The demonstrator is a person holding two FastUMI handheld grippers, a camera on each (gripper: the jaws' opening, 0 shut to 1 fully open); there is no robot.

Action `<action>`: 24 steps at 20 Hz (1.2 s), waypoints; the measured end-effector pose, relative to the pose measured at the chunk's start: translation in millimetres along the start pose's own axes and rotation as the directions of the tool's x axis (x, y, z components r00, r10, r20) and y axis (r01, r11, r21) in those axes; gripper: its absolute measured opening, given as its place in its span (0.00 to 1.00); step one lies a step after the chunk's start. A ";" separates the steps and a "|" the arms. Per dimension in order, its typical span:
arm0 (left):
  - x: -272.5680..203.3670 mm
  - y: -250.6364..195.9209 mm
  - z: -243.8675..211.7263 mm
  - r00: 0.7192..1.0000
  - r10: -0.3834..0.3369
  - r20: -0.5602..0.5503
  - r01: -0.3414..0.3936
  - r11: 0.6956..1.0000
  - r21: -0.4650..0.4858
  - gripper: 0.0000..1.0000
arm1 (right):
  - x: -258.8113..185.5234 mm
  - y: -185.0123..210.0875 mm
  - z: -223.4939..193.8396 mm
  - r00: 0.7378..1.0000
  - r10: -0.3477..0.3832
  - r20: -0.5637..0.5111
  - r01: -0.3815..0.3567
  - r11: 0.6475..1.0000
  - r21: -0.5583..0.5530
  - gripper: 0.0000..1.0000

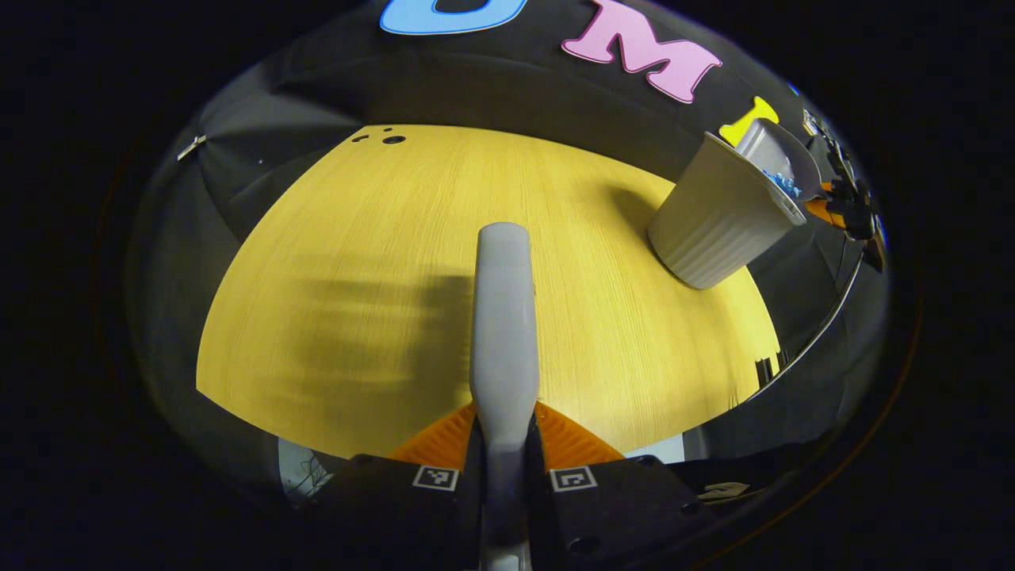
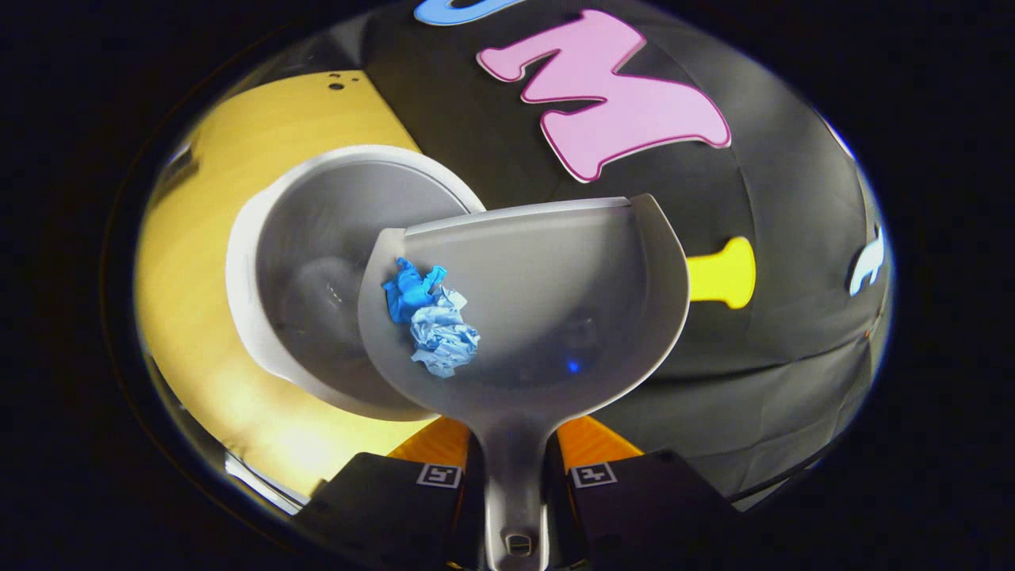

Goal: Pick up the small broom and dustpan from the desktop, sweep the trash into the dustpan with the broom, and then empty the trash into the garbage bin.

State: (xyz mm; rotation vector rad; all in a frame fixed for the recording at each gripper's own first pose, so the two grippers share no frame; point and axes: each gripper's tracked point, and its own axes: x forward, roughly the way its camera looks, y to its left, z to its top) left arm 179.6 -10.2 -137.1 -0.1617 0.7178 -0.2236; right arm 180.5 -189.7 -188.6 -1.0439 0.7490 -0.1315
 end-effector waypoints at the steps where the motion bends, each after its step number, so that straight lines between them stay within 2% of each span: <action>1: 0.3 -1.0 -2.3 1.000 -0.005 -0.006 0.005 1.000 0.002 0.28 | -0.7 -5.5 1.1 1.000 -0.021 0.015 0.022 0.998 -0.056 0.35; 6: 0.3 -4.2 -9.1 1.000 -0.015 -0.023 0.015 1.000 0.007 0.28 | -7.2 -59.5 -0.3 0.983 -0.143 0.118 0.173 0.938 -0.301 0.35; 8: -0.7 -5.7 -9.1 1.000 -0.020 -0.023 0.021 1.000 0.006 0.28 | -9.2 -81.4 -11.7 0.974 -0.170 0.148 0.212 0.914 -0.345 0.35; 10: -1.3 -6.8 -9.5 0.999 -0.023 -0.025 0.023 1.000 0.009 0.28 | -0.4 -97.4 -27.9 0.974 -0.178 0.144 0.218 0.911 -0.351 0.35; 11: -2.2 -7.6 -9.7 0.999 -0.023 -0.025 0.023 1.000 0.011 0.31 | -0.6 -90.2 -22.6 0.975 -0.180 0.134 0.216 0.915 -0.342 0.35; 12: -2.2 -9.2 -10.6 0.999 -0.024 -0.024 0.024 1.000 0.015 0.28 | -0.8 -88.8 -22.7 0.976 -0.180 0.124 0.211 0.922 -0.324 0.35; 18: 1.1 -13.8 -7.9 0.999 -0.028 -0.025 0.029 0.999 0.020 0.28 | -7.2 -95.2 -39.3 0.987 -0.152 0.049 0.158 0.970 -0.182 0.35; 21: -1.0 -14.0 -1.4 1.000 -0.021 -0.010 0.022 0.999 0.039 0.28 | -15.2 -93.4 -50.5 0.996 -0.089 -0.009 0.089 0.995 0.051 0.35; 22: -0.9 -14.7 -0.9 1.000 -0.025 -0.004 0.025 0.999 0.037 0.28 | -20.5 -92.4 -55.4 0.998 -0.057 -0.023 0.060 0.987 0.148 0.35; 24: -0.9 -15.1 2.2 1.000 -0.030 0.005 0.030 0.999 0.031 0.28 | -27.4 -91.7 -55.6 0.999 -0.005 -0.032 0.015 0.943 0.334 0.35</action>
